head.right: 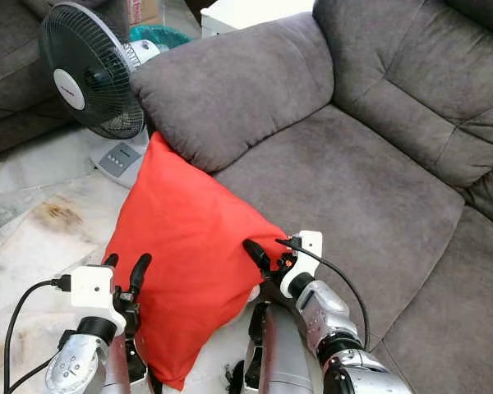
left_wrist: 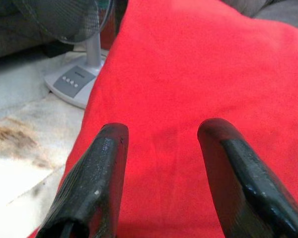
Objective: Move the pillow to the sofa from floor
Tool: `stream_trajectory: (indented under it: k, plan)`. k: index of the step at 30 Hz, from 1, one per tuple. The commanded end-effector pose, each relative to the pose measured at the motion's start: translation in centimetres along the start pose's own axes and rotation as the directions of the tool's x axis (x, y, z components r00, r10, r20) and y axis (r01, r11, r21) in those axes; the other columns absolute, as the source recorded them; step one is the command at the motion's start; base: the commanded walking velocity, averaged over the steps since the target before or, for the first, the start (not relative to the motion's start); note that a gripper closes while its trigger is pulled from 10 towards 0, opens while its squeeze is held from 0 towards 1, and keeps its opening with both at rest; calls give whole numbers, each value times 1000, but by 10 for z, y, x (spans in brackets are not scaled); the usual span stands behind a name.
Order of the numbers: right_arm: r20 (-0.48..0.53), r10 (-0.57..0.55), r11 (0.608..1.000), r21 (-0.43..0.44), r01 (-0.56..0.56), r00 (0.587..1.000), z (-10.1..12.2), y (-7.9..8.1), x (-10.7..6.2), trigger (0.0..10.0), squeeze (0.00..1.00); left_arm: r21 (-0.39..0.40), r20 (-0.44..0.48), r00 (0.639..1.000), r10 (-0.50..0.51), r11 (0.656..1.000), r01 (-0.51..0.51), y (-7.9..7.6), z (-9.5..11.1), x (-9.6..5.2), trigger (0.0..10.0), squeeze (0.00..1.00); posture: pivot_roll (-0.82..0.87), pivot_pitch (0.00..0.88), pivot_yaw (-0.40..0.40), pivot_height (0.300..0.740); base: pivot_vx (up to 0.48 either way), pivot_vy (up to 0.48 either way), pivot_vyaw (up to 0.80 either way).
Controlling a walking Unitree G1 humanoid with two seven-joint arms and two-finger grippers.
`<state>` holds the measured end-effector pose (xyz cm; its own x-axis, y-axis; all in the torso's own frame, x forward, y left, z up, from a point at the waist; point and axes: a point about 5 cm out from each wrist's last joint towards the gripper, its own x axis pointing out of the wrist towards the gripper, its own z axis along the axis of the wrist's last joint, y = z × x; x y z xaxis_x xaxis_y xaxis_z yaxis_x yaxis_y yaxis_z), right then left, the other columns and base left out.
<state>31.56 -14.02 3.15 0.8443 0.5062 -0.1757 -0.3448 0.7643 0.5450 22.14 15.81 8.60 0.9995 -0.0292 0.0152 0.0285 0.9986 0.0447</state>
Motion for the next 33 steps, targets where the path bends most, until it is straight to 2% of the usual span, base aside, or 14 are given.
stream_trajectory:
  k: [1,4,5,22,33]
  plan:
    - [-2,0,1000,9,0,1000,0,-2,-2,10000,0,-24,-16,1000,-5,1000,5,-5,-2,-4,10000,0,224,255,-248,545,0,0,0]
    - [1,6,1000,13,-6,1000,-1,-1,-2,10000,0,-26,-21,1000,-4,1000,3,-5,-1,-5,10000,0,223,260,-250,545,0,0,0]
    - [7,7,1000,20,-7,1000,-1,-1,-2,0,0,-27,-21,1000,-4,1000,4,-6,-1,-6,10000,0,224,261,-250,545,0,0,0]
    - [55,26,996,87,-30,998,-2,2,-1,0,0,-22,-24,1000,-9,1000,9,-5,2,-4,10000,0,226,269,-237,545,0,0,0]
    - [61,20,996,81,-25,998,-1,2,-1,0,0,-18,-17,1000,-15,1000,15,-5,3,1,10000,0,223,256,-230,545,0,0,0]
